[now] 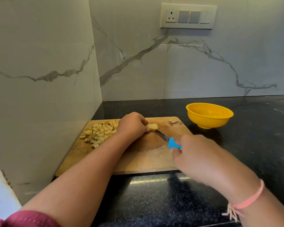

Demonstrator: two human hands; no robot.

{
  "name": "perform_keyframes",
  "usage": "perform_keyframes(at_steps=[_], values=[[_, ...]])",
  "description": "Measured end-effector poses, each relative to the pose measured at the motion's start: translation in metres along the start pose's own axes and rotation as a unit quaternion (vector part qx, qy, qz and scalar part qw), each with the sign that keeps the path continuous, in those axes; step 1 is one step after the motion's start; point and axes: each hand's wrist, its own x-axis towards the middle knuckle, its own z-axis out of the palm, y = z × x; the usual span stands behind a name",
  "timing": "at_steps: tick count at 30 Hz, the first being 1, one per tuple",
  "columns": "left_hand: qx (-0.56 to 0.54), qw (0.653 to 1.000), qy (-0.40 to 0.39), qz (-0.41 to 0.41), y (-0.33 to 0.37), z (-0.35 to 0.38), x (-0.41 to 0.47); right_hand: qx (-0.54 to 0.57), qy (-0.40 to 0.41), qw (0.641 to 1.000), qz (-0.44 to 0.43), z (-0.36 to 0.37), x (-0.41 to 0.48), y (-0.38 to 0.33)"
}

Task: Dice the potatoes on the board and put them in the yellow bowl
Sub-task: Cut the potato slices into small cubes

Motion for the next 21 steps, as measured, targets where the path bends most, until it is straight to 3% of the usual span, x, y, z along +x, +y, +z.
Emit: perform_keyframes(at_steps=[4,11,21], values=[[-0.007,1.000,-0.005,-0.006,-0.001,-0.001,0.002,0.037,0.030,0.999,-0.005,-0.002,0.018,-0.003],[-0.028,0.999,-0.010,-0.019,-0.001,-0.002,0.006,0.061,0.001,0.998,0.002,0.008,0.045,-0.020],[-0.015,1.000,0.005,-0.019,-0.001,0.002,0.008,0.023,-0.012,1.000,-0.008,0.014,0.049,-0.021]])
